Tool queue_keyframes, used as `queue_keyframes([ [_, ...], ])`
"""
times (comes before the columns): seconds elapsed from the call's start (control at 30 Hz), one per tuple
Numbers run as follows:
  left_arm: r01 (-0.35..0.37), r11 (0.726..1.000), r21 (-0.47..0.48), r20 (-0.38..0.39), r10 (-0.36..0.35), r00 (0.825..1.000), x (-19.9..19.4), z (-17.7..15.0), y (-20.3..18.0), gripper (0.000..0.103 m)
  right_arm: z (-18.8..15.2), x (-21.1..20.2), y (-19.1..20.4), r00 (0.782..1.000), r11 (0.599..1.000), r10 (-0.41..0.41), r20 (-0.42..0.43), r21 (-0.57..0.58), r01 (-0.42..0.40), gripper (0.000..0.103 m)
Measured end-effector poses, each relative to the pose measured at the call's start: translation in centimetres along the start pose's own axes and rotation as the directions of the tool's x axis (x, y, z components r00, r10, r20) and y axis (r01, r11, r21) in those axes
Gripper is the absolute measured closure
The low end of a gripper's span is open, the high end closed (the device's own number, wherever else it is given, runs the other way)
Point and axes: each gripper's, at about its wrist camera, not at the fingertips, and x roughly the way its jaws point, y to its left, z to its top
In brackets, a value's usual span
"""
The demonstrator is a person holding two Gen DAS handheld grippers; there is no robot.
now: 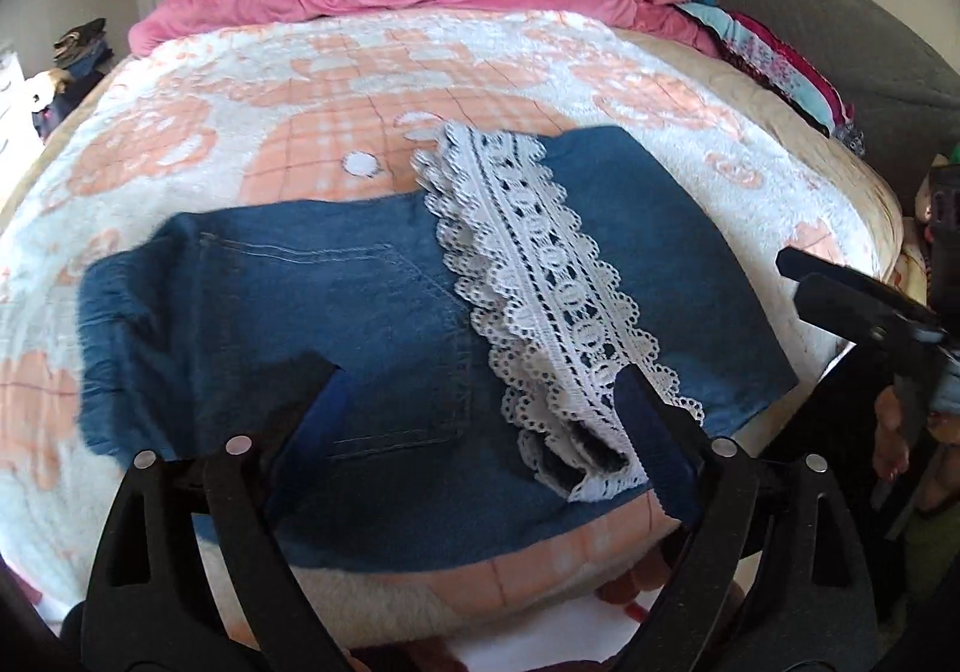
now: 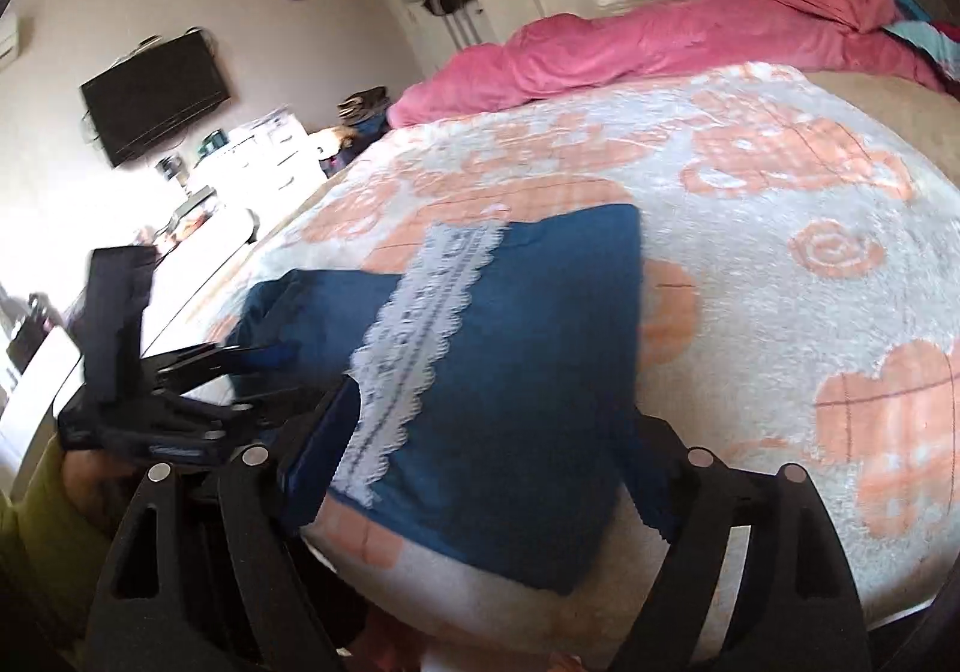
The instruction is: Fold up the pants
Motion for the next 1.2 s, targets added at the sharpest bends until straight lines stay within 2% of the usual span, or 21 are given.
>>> queue_keyframes([
  [0.17,-0.002,1.0,-0.029,0.037,0.003,0.999,-1.9,0.0,0.8,0.017,0.2,-0.1,-1.2,1.0,0.997,-0.028,-0.001,0.067,0.028,0.023],
  [0.2,-0.005,0.999,-0.033,0.045,0.006,0.999,-2.3,0.1,1.0,0.016,0.3,-0.1,-1.1,0.999,0.997,-0.035,0.001,0.065,0.035,0.022],
  [0.27,-0.01,0.999,-0.044,0.064,0.013,0.998,-3.0,0.1,1.5,0.015,0.4,0.0,-1.1,0.998,0.997,-0.056,0.003,0.055,0.056,0.009],
  [0.3,-0.014,0.999,-0.051,0.072,0.018,0.997,-3.4,0.1,1.8,0.014,0.4,-0.1,-0.9,0.998,0.996,-0.069,0.013,0.049,0.068,0.006],
  [0.47,-0.045,0.996,-0.08,0.104,0.054,0.993,-5.2,-0.3,3.6,0.013,1.0,0.3,0.5,0.996,0.996,-0.091,0.011,-0.006,0.091,0.006],
  [0.63,-0.099,0.989,-0.111,0.105,0.11,0.988,-6.0,-1.0,5.7,0.01,3.3,1.1,3.5,0.999,0.995,-0.047,0.01,-0.086,0.048,0.006],
  [0.73,-0.107,0.984,-0.143,0.089,0.12,0.989,-5.8,-1.4,7.0,0.01,5.0,1.9,5.5,0.999,0.988,-0.037,0.007,-0.15,0.037,0.005],
  [0.87,-0.112,0.975,-0.194,0.066,0.127,0.99,-5.4,-2.0,8.7,0.01,7.4,4.3,8.0,0.998,0.984,0.029,-0.053,-0.176,-0.038,0.005],
  [1.0,-0.077,0.956,-0.282,0.047,0.094,0.994,-4.7,-2.6,10.9,0.01,9.8,8.7,10.8,0.981,0.972,0.103,-0.163,-0.194,-0.134,0.005],
  [1.07,-0.007,0.941,-0.338,0.039,0.022,0.999,-4.0,-3.3,12.2,0.01,10.5,10.9,12.4,0.975,0.96,0.09,-0.203,-0.244,-0.14,0.005],
  [1.1,0.016,0.932,-0.363,0.037,-0.003,0.999,-3.7,-3.5,12.7,0.015,10.7,11.6,13.0,0.972,0.953,0.088,-0.219,-0.264,-0.146,0.005],
  [1.13,0.03,0.921,-0.388,0.034,-0.018,0.999,-3.4,-3.6,13.2,0.028,11.0,12.8,14.0,0.968,0.943,0.077,-0.24,-0.298,-0.149,0.005],
  [1.17,0.054,0.91,-0.412,0.035,-0.043,0.998,-3.2,-3.8,13.6,0.035,11.1,13.9,14.7,0.964,0.933,0.071,-0.258,-0.324,-0.155,0.005],
  [1.2,0.073,0.901,-0.427,0.035,-0.064,0.997,-3.0,-3.9,14.0,0.044,11.1,15.5,15.8,0.95,0.918,0.074,-0.304,-0.351,-0.183,0.005],
])
